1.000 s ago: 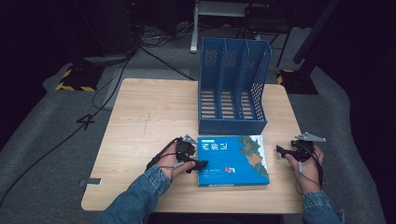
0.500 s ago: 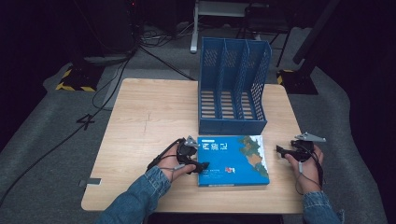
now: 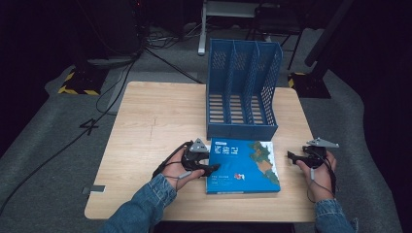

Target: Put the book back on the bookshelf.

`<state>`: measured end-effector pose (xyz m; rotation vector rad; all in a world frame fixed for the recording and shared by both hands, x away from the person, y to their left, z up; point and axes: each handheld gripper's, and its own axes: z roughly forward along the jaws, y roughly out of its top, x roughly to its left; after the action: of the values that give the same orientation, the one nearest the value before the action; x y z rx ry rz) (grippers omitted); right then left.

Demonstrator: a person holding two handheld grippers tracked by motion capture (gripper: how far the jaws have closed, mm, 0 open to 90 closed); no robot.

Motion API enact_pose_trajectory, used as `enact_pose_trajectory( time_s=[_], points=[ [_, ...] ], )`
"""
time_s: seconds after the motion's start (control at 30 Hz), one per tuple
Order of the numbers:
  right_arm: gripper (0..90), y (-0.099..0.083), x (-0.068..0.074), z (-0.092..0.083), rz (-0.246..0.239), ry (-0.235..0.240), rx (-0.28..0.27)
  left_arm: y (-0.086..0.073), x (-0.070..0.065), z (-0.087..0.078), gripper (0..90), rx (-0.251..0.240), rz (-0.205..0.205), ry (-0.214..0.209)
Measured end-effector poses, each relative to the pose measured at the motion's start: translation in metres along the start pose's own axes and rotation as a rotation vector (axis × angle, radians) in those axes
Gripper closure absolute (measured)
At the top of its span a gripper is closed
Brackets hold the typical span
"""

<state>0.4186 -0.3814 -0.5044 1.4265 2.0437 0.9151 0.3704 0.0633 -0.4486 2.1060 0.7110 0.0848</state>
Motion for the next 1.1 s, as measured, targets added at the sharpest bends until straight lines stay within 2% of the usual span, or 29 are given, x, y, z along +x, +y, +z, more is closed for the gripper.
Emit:
enact_pose_trajectory(
  time_s=[0.07,0.13,0.17,0.2,0.27,0.3,0.33,0.37,0.43,0.53,0.63,0.77,0.83,0.87,0.9,0.93,1.03,1.1],
  points=[
    [24.0,0.000,0.000,0.000,0.002,0.000,0.001,-0.001,-0.001,0.003,44.4,0.001,0.020,0.002],
    [24.1,0.000,0.001,0.000,0.000,0.001,0.001,-0.003,0.001,0.006,44.0,0.004,0.023,0.004],
    [24.1,0.000,0.001,0.000,0.001,0.000,0.001,-0.004,0.003,0.008,44.3,0.002,0.008,0.003],
    [24.2,0.000,0.001,0.000,0.000,-0.001,0.001,-0.005,0.005,0.010,44.3,0.012,0.013,0.017],
    [25.1,0.000,0.002,0.000,-0.002,0.000,-0.002,-0.007,0.008,0.014,44.7,0.062,0.042,0.084],
    [25.4,0.000,0.002,0.000,-0.002,0.000,-0.002,-0.008,0.010,0.016,44.6,0.069,0.037,0.084],
    [25.7,0.000,0.003,-0.001,-0.005,-0.001,-0.002,-0.007,0.014,0.017,45.2,0.053,0.006,0.061],
    [25.8,-0.001,0.004,-0.001,-0.007,0.000,-0.003,-0.006,0.015,0.016,46.1,0.037,-0.001,0.054],
    [26.0,-0.001,0.005,-0.002,-0.005,0.005,-0.002,-0.003,0.016,0.016,47.6,-0.021,-0.006,0.054],
    [26.0,-0.002,0.006,-0.003,-0.011,0.007,-0.002,0.000,0.016,0.017,47.7,-0.047,0.004,0.050],
    [26.0,-0.004,0.008,-0.005,-0.015,0.014,-0.002,0.001,0.016,0.021,47.3,-0.052,0.017,0.035],
    [26.0,-0.005,0.009,-0.006,-0.018,0.017,-0.003,-0.005,0.019,0.033,42.5,-0.049,0.030,-0.020],
    [26.0,-0.005,0.009,-0.007,-0.020,0.020,-0.002,-0.010,0.021,0.037,36.2,-0.071,-0.020,-0.066],
    [26.0,-0.005,0.009,-0.007,-0.021,0.021,-0.001,-0.011,0.022,0.037,35.3,-0.073,-0.032,-0.070],
    [26.0,-0.005,0.009,-0.007,-0.023,0.021,-0.002,-0.014,0.023,0.036,36.4,-0.079,-0.034,-0.053],
    [26.1,-0.005,0.009,-0.007,-0.023,0.022,-0.001,-0.014,0.023,0.036,38.6,-0.079,-0.034,-0.053],
    [26.3,-0.005,0.009,-0.007,-0.021,0.025,0.000,-0.017,0.020,0.036,39.8,-0.080,0.044,-0.016],
    [26.3,-0.005,0.009,-0.007,-0.023,0.025,0.001,-0.017,0.018,0.036,39.6,-0.078,0.066,-0.003]
  ],
)
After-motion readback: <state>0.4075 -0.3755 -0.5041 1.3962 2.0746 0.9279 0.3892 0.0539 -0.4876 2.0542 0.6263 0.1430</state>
